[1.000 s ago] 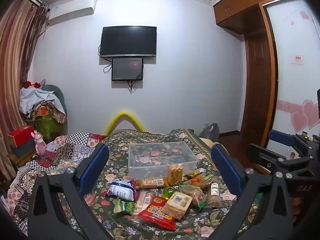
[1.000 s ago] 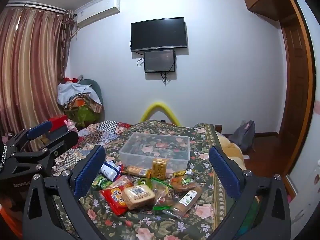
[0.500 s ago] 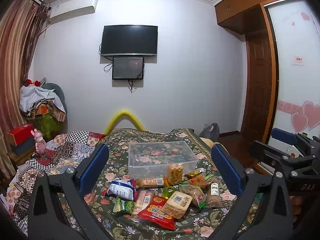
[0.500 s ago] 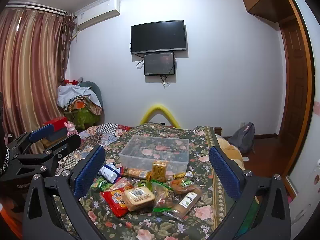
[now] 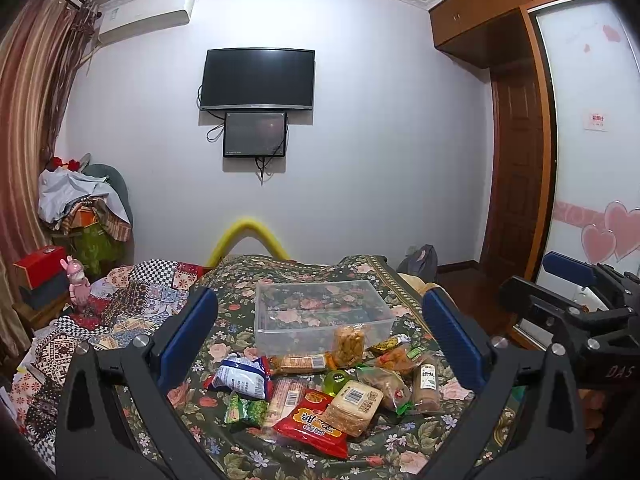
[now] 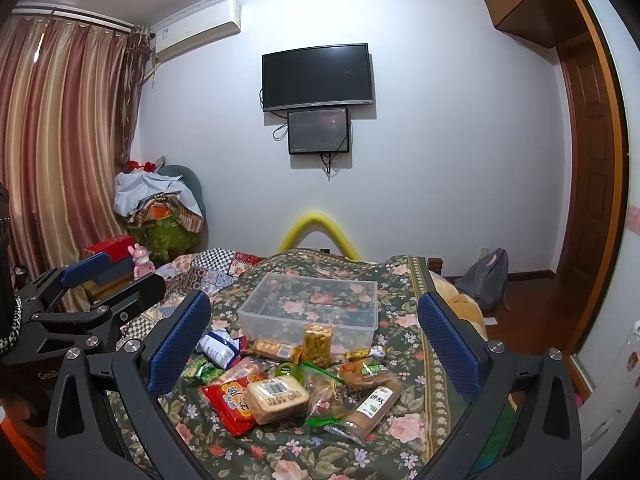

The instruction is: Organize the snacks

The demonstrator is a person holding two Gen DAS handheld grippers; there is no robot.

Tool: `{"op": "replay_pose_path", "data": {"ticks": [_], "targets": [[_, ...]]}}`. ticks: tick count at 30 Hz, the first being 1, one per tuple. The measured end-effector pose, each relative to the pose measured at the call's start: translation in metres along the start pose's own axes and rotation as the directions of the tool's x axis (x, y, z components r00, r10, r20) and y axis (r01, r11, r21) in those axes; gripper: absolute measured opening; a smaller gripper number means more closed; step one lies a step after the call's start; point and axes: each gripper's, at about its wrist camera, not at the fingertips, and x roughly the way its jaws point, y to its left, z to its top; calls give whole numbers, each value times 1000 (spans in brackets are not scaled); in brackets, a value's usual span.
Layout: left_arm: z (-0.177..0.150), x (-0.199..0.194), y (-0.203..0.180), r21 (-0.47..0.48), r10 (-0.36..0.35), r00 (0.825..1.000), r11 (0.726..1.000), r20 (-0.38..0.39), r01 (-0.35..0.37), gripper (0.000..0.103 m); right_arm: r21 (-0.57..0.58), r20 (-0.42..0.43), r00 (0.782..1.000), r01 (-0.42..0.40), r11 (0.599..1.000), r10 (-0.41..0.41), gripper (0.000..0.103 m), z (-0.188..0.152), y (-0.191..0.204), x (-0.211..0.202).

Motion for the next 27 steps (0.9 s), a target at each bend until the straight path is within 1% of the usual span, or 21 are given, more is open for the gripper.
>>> {"op": "replay_pose_path", "data": {"ticks": [27], "targets": [[-1,1,-2,1,-6,1000,1000,-9,6,103,3,2,1000,0,1000,0,103,-1,0,0]]}}
